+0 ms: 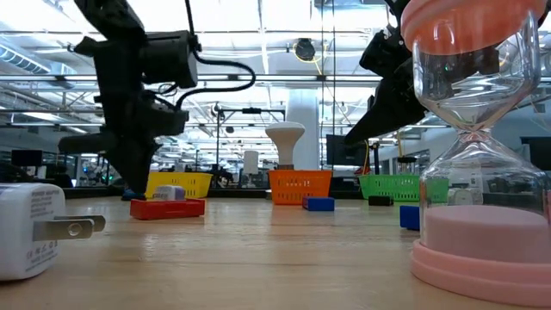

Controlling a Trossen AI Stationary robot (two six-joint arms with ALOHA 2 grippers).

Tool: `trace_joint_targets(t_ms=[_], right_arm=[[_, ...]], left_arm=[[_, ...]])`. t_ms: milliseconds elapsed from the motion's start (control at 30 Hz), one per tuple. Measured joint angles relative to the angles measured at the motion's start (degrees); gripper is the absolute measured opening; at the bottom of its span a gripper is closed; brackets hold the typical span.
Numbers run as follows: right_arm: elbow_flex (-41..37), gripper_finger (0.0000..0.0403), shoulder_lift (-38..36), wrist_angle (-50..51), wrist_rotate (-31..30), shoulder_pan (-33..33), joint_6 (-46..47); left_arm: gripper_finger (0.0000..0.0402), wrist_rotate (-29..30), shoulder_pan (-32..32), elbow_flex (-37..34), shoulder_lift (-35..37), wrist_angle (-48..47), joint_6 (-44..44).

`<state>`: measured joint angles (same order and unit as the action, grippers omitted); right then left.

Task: Pick & Place Office items
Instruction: Put the middle purple charger adapter into the orange bin

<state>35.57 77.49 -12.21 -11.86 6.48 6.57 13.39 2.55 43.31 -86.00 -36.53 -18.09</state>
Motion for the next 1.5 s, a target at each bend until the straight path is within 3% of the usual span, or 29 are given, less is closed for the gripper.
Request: trace_joint_targets(t_ms=[467,733,900,1033,1300,1500], right_arm=[[0.0,0.0073,0.0,0.0,0.0,0.0,-0.2],[0.0,0.0073,0.0,0.0,0.0,0.0,-0.2],[0.0,0.0073,0.0,0.0,0.0,0.0,-0.2],[0.0,0.0073,0.0,0.0,0.0,0.0,-0.2],[0.0,0.0073,0.0,0.0,0.0,0.0,-0.4],[0.0,0.0073,0.0,0.0,0.0,0.0,-0.4]], left_arm=[[0.0009,-3.1,-0.4,-0.2,-0.2,13.3,-2.3],[0.0016,-2.9,0.2,3.8,0.0,11.6,0.5],[0.0063,-3.2,2.4,8.6,0.2,2.8,4.2],[0.0120,-6.5,5.3,7.6,0.2,-0.1,5.4],[0.0219,-8.0,7.8,2.9,0.2,9.1,-0.8],[0.0245,-9.9,8.4,1.4,-0.3,11.1,-4.4]])
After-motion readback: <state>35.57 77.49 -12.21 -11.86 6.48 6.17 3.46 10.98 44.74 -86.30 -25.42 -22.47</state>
